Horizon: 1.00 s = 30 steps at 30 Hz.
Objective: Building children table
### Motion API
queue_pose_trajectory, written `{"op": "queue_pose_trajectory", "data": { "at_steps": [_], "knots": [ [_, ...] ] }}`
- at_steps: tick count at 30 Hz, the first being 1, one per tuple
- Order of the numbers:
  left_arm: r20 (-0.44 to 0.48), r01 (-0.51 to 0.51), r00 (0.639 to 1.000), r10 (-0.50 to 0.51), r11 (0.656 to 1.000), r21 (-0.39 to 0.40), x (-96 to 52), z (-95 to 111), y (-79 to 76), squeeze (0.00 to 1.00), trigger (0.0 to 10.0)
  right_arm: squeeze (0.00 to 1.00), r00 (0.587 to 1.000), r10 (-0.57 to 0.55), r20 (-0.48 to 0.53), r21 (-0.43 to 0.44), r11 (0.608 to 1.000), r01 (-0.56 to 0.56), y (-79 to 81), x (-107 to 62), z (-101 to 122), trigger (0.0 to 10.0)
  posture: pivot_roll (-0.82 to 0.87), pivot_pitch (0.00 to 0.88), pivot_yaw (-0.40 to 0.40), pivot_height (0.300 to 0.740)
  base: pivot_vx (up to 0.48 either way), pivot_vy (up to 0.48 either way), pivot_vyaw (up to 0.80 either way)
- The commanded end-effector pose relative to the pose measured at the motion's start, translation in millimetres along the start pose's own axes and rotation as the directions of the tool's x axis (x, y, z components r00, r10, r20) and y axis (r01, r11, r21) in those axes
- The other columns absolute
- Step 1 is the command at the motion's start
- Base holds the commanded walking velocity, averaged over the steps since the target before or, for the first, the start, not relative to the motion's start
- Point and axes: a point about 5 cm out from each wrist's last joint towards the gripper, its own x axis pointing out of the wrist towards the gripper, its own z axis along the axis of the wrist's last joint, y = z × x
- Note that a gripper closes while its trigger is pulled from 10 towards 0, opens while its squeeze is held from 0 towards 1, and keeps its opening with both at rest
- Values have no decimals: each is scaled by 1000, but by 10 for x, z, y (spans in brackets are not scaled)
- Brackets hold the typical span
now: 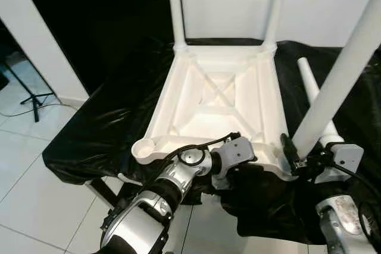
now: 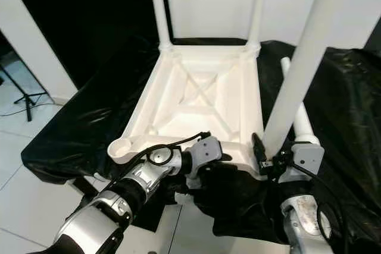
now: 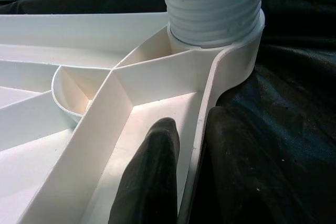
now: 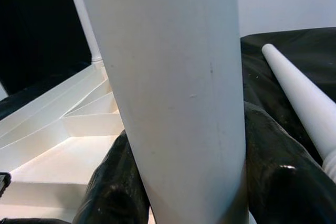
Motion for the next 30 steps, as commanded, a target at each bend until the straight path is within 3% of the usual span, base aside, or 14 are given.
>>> {"op": "queue_pose_trajectory", "data": {
  "at_steps": [1, 3, 4, 5, 6, 7, 12, 13, 18, 20, 25, 30],
  "knots": [
    [-114, 24, 993, -31, 998, -56, -29, -256, -116, 0, 10000, 0, 996, -40, -79, 57, 997, 45, -17, -57, -150, 0, 52, 0, 71, 740, 0, 0, 0],
    [-119, 28, 992, -34, 998, -56, -37, -271, -123, 0, 10000, 0, 996, -17, -93, 59, 998, 23, 0, -52, -154, 0, 50, 0, 73, 740, 0, 0, 0],
    [-123, 30, 992, -37, 998, -56, -42, -283, -129, 0, 10000, 0, 994, 17, -108, 57, 998, -11, 27, -46, -163, 6118, 50, 0, 74, 740, 0, 0, 0],
    [-123, 30, 992, -37, 998, -56, -42, -283, -129, 0, 10000, 0, 994, 17, -108, 57, 998, -11, 27, -46, -163, 6118, 50, 0, 74, 740, 0, 0, 0],
    [-124, 32, 992, -39, 998, -57, -37, -285, -135, 0, 10000, 0, 991, 49, -128, 52, 998, -43, 55, -45, -171, 10000, 44, 0, 77, 740, 0, 0, 0],
    [-122, 34, 992, -41, 998, -58, -30, -282, -143, 0, 10000, 1000, 988, 68, -140, 49, 997, -61, 57, -47, -175, 10000, 43, 0, 78, 740, 0, 0, 0],
    [-117, 40, 992, -47, 998, -56, -8, -268, -162, 0, 10000, 1000, 987, 77, -142, 45, 996, -71, 11, -45, -152, 10000, 48, 0, 84, 740, 0, 0, 0],
    [-116, 41, 992, -47, 998, -55, -3, -265, -165, 0, 10000, 0, 987, 77, -140, 43, 997, -72, -5, -42, -143, 10000, 48, 0, 84, 740, 0, 0, 0],
    [-103, 40, 994, -45, 998, -51, -43, -251, -143, 0, 10000, 0, 968, 202, -148, 10, 979, -203, 45, -81, -134, 10000, 49, 0, 103, 740, 0, 0, 0],
    [-90, 40, 995, -44, 998, -45, -105, -243, -110, 0, 10000, 0, 938, 318, -137, -80, 940, -331, 63, -105, -41, 10000, 22, 0, 81, 740, 0, 0, 0],
    [-109, 20, 994, -23, 999, -28, -155, -294, -102, 0, 10000, 0, 920, 372, -125, -194, 900, -390, -76, -55, 118, 10000, 46, 0, 56, 740, 0, 0, 0],
    [-79, -5, 997, 1, 999, -53, -117, -248, -107, 0, 10000, 0, 903, 403, -149, -216, 878, -427, -196, 33, 170, 10000, 36, 0, 40, 740, 0, 0, 0]
  ]
}}
